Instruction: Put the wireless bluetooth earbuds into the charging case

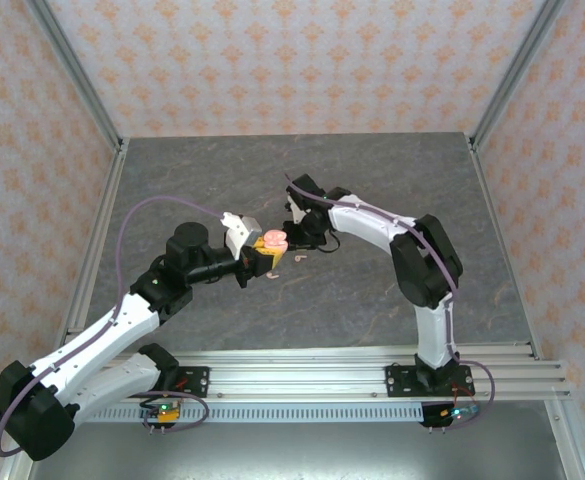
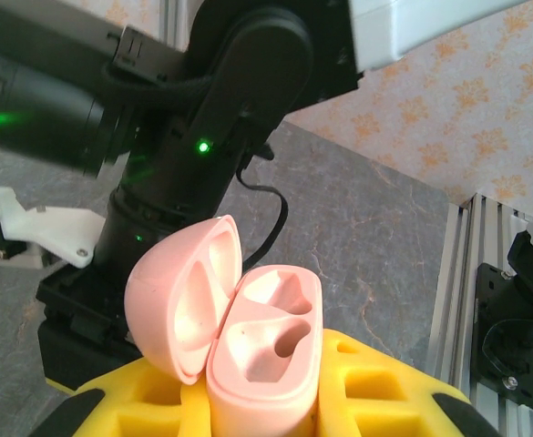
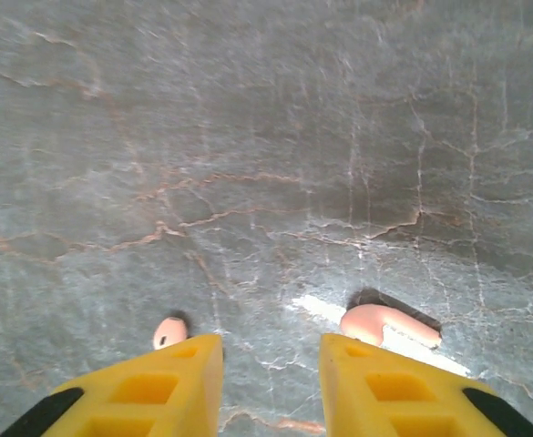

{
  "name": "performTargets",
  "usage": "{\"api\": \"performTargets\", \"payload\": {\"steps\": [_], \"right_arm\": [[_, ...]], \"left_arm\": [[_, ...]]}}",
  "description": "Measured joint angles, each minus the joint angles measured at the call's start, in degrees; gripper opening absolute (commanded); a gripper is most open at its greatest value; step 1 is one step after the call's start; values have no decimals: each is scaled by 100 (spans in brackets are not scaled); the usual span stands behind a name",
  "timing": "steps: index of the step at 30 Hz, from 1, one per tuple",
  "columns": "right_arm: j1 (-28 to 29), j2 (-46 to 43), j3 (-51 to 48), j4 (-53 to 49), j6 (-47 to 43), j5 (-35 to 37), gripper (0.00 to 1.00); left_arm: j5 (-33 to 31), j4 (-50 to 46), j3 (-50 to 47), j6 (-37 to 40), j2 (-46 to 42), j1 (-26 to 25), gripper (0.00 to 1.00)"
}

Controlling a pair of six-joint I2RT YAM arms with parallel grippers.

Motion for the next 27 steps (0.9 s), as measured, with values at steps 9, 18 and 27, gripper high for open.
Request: {"api": "performTargets", "payload": {"steps": [9, 18, 27], "right_arm": [[-203, 129, 358, -352, -251, 387, 16], [-203, 577, 623, -654, -369, 793, 10], [-203, 723, 623, -778, -396, 984, 11]], "left_arm": [[2, 0, 2, 0, 0, 0, 12], [2, 0, 2, 0, 0, 0, 12], [2, 0, 2, -2, 4, 0, 12]]}}
